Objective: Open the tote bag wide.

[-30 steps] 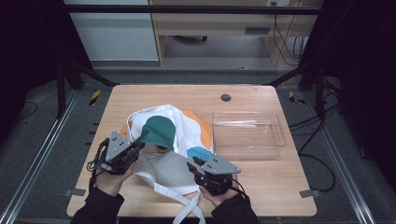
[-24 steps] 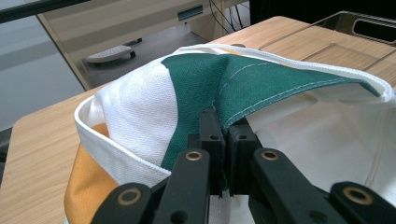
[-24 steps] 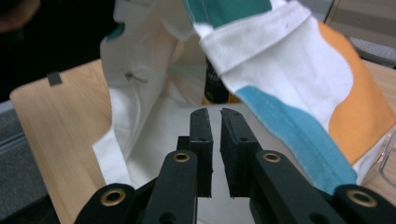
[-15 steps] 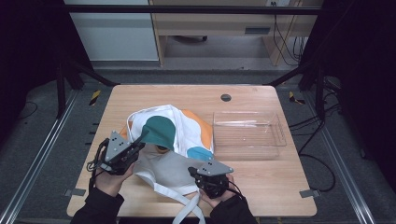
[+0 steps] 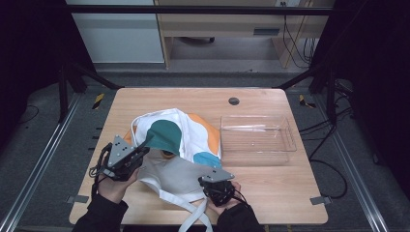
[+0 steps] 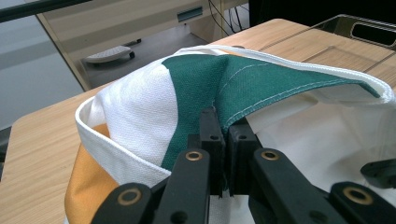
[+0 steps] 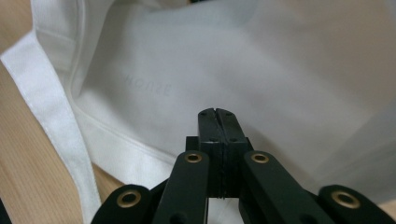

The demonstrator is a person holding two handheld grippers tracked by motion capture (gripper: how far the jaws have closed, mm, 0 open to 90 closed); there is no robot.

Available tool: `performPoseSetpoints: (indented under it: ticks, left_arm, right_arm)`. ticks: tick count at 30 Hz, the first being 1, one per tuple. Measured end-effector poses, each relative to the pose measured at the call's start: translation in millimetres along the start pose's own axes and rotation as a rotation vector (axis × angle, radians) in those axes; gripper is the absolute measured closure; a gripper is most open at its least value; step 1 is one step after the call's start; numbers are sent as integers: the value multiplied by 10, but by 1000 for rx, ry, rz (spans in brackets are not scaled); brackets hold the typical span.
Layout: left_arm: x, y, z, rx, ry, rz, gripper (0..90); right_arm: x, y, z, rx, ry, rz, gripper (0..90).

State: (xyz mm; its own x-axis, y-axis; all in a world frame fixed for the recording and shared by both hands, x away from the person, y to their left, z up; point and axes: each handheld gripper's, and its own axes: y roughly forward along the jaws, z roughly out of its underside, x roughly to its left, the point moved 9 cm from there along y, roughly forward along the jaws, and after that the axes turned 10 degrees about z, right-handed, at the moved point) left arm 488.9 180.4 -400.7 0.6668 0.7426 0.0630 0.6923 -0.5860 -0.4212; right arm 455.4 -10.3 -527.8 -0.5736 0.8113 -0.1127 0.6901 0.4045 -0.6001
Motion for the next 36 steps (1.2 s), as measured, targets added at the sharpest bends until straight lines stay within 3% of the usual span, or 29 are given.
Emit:
performPoseSetpoints:
  ticks: [3, 5, 14, 26, 36]
  left_arm:
    - [9, -6, -7, -2, 2, -1, 872]
    - [11, -10, -16, -5, -5, -2, 872]
    - [13, -27, -36, -13, -7, -2, 872]
    - [22, -35, -54, -25, -17, 9, 872]
    - [89, -94, -171, -57, -21, 2, 874]
  right_arm:
    - [32, 48, 51, 22, 0, -11, 900]
    - [62, 89, 115, 46, -25, -15, 900]
    - [119, 179, 213, 83, -21, -29, 900]
    - [118, 219, 240, 92, 7, -32, 900]
    - [125, 225, 233, 98, -6, -26, 900]
